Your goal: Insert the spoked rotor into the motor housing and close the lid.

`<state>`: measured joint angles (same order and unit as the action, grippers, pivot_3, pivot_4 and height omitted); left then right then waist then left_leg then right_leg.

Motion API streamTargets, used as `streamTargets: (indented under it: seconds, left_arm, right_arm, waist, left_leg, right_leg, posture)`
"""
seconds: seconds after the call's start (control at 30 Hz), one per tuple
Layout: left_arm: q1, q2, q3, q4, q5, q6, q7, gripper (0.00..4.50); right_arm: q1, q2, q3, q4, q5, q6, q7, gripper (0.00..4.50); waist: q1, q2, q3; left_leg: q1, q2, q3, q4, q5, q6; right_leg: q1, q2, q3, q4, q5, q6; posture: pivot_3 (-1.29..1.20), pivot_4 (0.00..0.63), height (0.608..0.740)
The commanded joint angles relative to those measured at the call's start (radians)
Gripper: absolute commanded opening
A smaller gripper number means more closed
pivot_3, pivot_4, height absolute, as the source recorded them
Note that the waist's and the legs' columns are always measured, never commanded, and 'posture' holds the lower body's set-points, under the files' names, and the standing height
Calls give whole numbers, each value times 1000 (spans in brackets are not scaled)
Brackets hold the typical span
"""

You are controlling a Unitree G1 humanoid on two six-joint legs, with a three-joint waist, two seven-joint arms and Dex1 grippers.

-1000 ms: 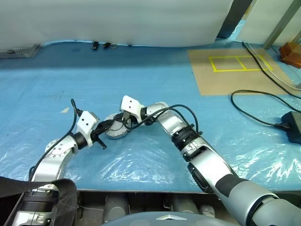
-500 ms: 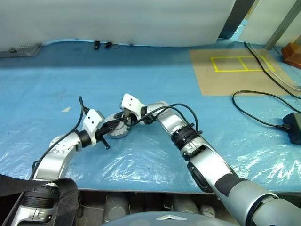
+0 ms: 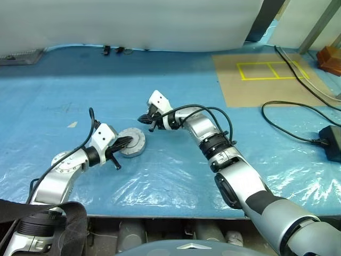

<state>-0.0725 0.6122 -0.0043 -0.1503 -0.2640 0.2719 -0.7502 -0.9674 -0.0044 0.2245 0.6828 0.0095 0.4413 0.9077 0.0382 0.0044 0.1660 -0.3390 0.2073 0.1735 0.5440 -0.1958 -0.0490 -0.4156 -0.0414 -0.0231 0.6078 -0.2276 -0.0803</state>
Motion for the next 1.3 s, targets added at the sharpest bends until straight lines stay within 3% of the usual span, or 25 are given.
streamTargets:
  seconds: [0.03, 0.27, 0.37, 0.57, 0.73, 1.07, 1.3]
  left_arm:
    - [59, 20, -35, 51, 50, 64, 9, 0]
    - [67, -3, -21, 38, 18, 59, 16, 0]
    - [79, -6, -28, 35, 13, 54, 5, 0]
    - [85, -16, -41, 35, 15, 48, 3, 0]
    - [89, -19, -38, 35, 12, 47, -2, 0]
    - [102, -21, -34, 29, 16, 31, -10, 0]
    - [93, -22, -12, 40, 25, 19, 17, 0]
  right_arm:
    - [9, -19, -23, -94, 54, 189, 9, 39]
    - [33, -67, -21, -128, 104, 413, 40, 39]
    - [63, -73, -23, -162, 141, 473, 58, 622]
    - [71, -42, -82, -177, 224, 602, 21, 2677]
    - [99, -3, -144, -156, 247, 675, -103, 4411]
    - [167, 75, -260, -208, 338, 841, -278, 4462]
    - [119, 143, -366, -155, 381, 879, -414, 4462]
  waist:
    - [1, 0, 0]
    - [2, 0, 0]
    - [2, 0, 0]
    - [4, 0, 0]
    - [6, 0, 0]
    - [6, 1, -1]
    - [4, 1, -1]
  left_leg:
    - [0, 0, 0, 0, 0, 0]
    - [0, 0, 0, 0, 0, 0]
    - [0, 0, 0, 0, 0, 0]
    - [-2, 0, 0, 0, 0, 0]
    - [0, 0, 0, 0, 0, -1]
    - [6, -1, 0, -1, 0, -1]
    - [7, -1, 0, -2, 0, -1]
  right_leg:
    - [0, 0, 0, 0, 0, 0]
    - [0, 0, 0, 0, 0, 0]
    - [0, 0, 0, 0, 0, 0]
    - [0, 0, 0, 0, 0, 0]
    - [0, 0, 0, 0, 0, 0]
    - [9, -1, 0, -1, -4, 7]
    - [9, 0, 1, -1, -4, 7]
  posture:
    - [0, 150, 740]
    - [0, 150, 740]
    - [0, 150, 740]
    - [0, 150, 740]
    - [0, 150, 740]
    - [0, 150, 740]
    - [0, 150, 740]
